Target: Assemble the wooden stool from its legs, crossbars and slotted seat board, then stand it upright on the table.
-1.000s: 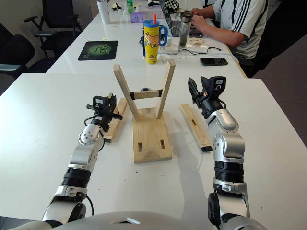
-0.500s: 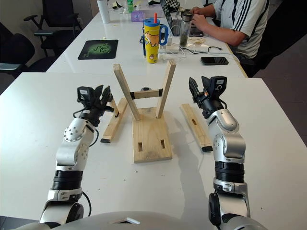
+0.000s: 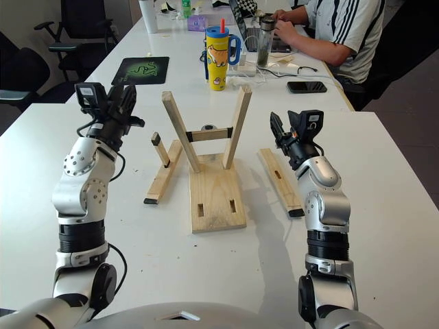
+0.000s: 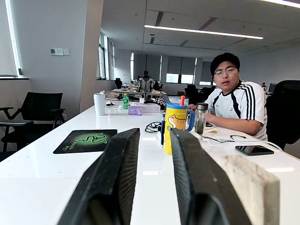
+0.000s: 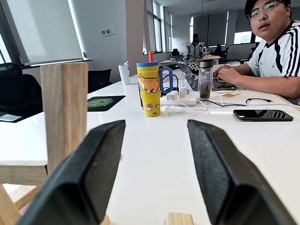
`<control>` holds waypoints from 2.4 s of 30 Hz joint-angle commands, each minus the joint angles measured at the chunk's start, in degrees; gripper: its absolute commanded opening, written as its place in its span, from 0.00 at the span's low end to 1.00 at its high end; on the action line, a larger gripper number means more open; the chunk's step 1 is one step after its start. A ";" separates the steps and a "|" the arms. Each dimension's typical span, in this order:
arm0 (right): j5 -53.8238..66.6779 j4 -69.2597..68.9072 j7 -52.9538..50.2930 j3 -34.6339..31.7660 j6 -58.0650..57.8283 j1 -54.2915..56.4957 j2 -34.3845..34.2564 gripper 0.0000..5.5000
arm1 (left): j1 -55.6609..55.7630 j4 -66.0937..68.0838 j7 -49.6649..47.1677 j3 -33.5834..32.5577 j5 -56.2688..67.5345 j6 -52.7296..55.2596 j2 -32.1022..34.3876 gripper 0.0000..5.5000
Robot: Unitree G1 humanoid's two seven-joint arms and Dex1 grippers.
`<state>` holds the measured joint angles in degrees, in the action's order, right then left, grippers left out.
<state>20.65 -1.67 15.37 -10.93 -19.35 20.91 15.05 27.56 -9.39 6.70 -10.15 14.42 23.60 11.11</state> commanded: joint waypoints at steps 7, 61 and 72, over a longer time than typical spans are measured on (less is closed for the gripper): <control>-0.27 -0.83 -0.24 -0.23 -0.29 0.16 0.37 0.44 | -0.23 4.47 1.19 3.51 -0.21 5.70 -0.54 0.01; 0.09 -1.10 -0.29 -0.55 -0.21 -0.17 0.78 0.44 | -2.71 0.13 0.91 4.56 -2.80 -0.09 -1.33 0.01; 0.26 -2.75 -1.43 -1.07 -0.56 -1.80 0.47 0.44 | -17.48 -6.42 7.75 3.49 3.93 19.27 6.46 0.16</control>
<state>20.75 -3.63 14.44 -11.41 -19.38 19.80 15.77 13.87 -14.86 12.34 -9.19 17.57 38.59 16.41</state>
